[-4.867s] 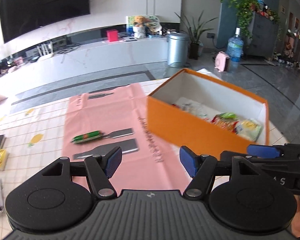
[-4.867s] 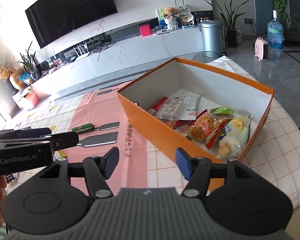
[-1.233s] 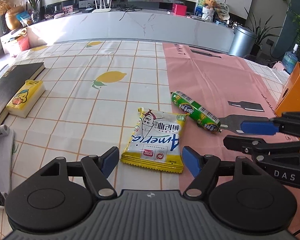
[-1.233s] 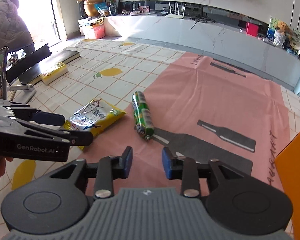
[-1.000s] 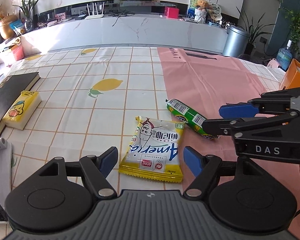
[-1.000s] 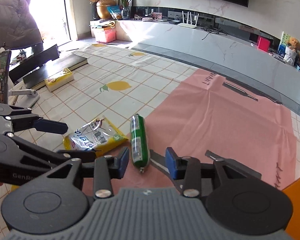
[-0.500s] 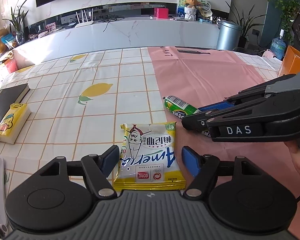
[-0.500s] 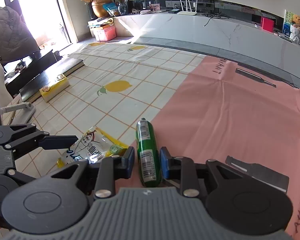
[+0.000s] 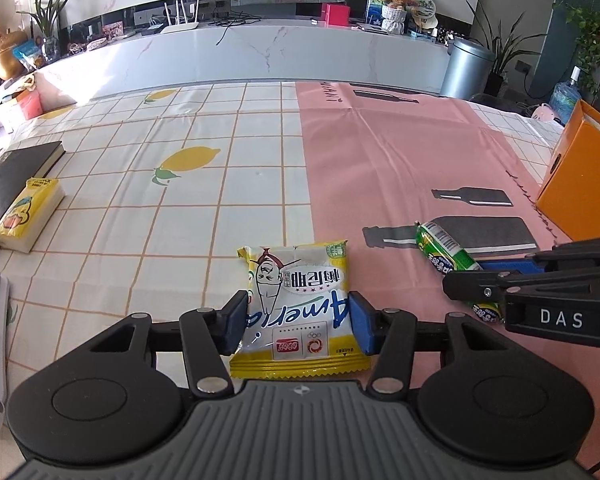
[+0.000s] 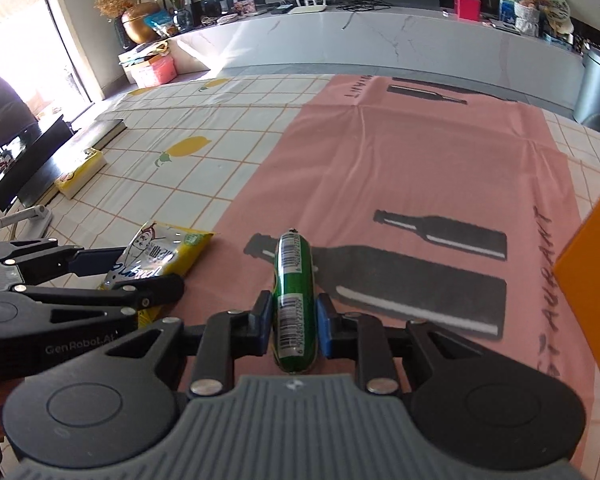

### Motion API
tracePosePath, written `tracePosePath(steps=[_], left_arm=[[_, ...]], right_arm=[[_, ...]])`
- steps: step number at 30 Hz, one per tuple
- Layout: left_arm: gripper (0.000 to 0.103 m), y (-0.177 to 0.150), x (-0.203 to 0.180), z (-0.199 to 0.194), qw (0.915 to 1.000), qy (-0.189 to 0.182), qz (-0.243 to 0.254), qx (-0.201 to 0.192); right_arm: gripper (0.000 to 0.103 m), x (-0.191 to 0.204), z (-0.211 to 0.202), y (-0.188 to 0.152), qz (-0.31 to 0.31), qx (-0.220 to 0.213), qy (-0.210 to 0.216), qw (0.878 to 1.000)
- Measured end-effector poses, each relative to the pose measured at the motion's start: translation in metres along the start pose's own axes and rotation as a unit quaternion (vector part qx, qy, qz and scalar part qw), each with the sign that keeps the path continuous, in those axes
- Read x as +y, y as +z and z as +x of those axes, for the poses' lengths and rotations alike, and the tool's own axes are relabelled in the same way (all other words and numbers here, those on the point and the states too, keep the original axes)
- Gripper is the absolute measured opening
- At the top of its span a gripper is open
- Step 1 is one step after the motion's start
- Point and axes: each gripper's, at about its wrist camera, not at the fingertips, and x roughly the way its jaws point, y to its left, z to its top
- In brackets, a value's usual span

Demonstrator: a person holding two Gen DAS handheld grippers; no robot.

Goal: Organize snacks
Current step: 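Lift both snacks and carry them over the orange box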

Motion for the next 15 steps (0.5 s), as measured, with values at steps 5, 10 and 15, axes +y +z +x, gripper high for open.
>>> tracePosePath(steps=[5, 10, 15], left_arm=[[0.06, -0.011, -0.02, -0.017, 0.9998, -0.019, -0.007, 0.003], [0.06, -0.02, -0.042, -0.04, 0.999, -0.042, -0.011, 0.008], [0.06, -0.02, -0.064, -0.066, 0.9975, -0.067, -0.024, 0.005]], right_arm=[[0.019, -0.001, -0.026, -0.024, 0.03, -0.003, -0.028, 0.999], [0.019, -0.006, -0.06, -0.047, 0.038, -0.004, -0.04, 0.998], [0.019, -0.02, -0.104, -0.062, 0.049, -0.026, -0.055, 0.997]])
